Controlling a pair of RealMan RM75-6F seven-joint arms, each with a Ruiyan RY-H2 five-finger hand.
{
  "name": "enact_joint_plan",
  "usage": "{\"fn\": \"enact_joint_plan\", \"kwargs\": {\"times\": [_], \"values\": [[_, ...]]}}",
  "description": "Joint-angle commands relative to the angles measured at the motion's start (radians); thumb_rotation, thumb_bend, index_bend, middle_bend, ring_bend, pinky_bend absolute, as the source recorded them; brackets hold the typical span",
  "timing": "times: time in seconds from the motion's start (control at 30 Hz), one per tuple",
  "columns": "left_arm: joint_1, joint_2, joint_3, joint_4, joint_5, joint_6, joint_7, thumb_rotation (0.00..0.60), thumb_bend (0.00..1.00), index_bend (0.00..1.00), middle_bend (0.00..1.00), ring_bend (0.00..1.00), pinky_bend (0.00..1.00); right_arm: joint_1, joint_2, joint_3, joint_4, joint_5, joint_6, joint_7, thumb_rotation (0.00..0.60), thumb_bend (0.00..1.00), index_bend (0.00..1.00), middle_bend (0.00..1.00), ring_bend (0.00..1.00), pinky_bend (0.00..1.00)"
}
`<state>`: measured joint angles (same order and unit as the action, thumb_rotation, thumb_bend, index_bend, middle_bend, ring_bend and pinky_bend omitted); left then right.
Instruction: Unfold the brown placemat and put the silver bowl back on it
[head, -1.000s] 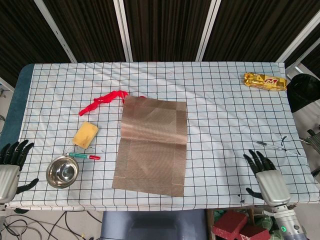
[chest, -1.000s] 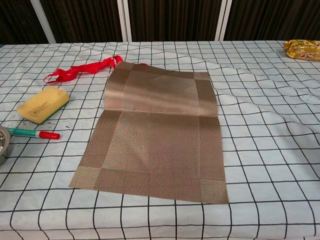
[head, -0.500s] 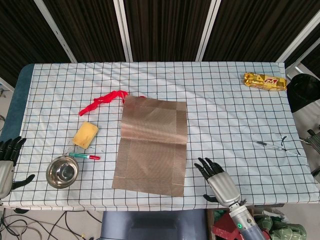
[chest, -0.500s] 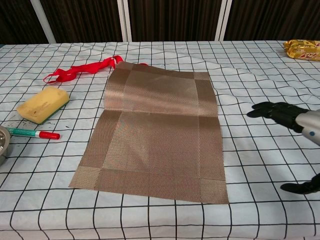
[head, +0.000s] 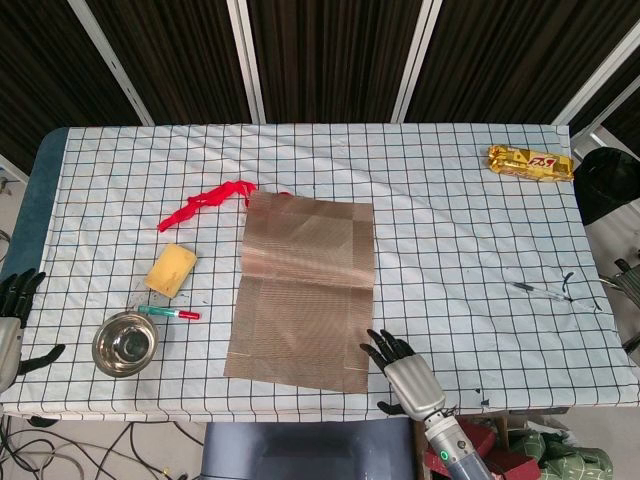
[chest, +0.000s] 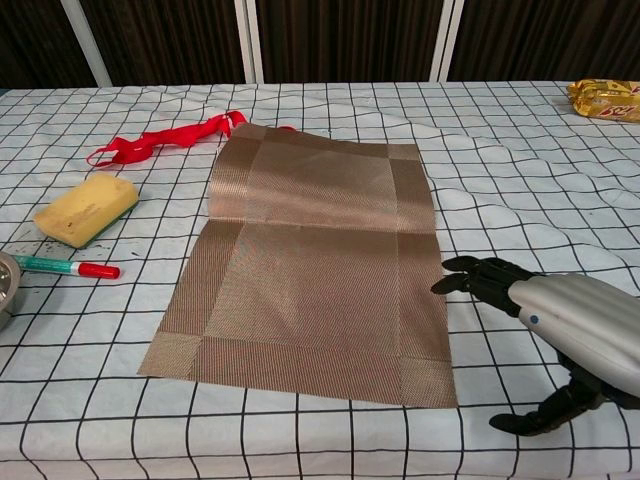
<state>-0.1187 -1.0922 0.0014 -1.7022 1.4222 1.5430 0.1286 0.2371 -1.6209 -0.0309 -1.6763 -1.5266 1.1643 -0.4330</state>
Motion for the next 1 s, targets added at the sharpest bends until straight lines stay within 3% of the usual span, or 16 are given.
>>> {"fn": "enact_joint_plan", "kwargs": {"times": [0.03, 1.0], "values": [[0.002, 0.001, -0.003, -0.001, 0.001, -0.002, -0.002, 0.6, 0.05, 0.06, 0.04, 0.01, 0.0, 0.002, -0.016, 0.002, 0.013, 0.009, -0.002, -0.001, 0.6, 0.06, 0.16, 0.0, 0.0, 0.16], [0.013, 0.003, -0.029, -0.001, -0.004, -0.033, -0.003, 0.6, 0.05, 0.06, 0.04, 0.01, 0.0, 0.036, -0.112, 0.025, 0.066, 0.081, -0.026, -0.01, 0.6, 0.1, 0.17, 0.0, 0.0, 0.16]]}}
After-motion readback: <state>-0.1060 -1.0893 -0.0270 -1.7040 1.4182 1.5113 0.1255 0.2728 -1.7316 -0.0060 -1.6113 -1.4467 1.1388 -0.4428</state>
